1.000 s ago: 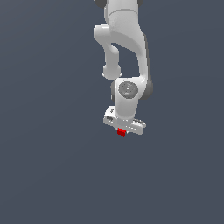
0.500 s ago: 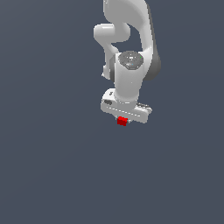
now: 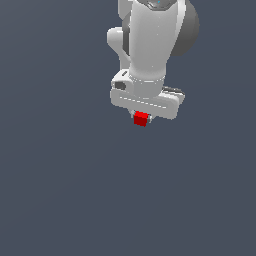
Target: Pick up the red cube and move it to a goal position.
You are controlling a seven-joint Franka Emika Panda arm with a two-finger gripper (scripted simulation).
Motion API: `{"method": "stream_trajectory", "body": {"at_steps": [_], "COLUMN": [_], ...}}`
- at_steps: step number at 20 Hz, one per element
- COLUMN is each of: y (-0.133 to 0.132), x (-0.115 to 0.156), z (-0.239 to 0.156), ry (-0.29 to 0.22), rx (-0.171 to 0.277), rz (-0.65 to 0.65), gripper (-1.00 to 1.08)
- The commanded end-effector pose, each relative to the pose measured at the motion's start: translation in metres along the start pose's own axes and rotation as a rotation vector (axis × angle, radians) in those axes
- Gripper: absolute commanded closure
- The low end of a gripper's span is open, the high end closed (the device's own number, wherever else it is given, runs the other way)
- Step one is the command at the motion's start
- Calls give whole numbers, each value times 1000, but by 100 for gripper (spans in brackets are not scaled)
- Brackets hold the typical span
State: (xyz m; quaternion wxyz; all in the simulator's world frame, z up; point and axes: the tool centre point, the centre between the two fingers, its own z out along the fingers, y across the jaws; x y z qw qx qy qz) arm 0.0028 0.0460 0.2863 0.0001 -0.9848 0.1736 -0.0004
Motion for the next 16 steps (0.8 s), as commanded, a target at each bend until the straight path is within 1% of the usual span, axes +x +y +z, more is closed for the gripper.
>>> {"method": "stream_trajectory", "body": {"at_steps": [1, 8, 12, 16], "y": [1, 1, 1, 1], "x": [1, 4, 5, 6], "z": [-24, -67, -80, -83], "ry": [-1, -1, -1, -1], "rx": [-1, -1, 0, 0], "rz": [0, 0, -1, -1], "gripper": [108, 108, 108, 108]}}
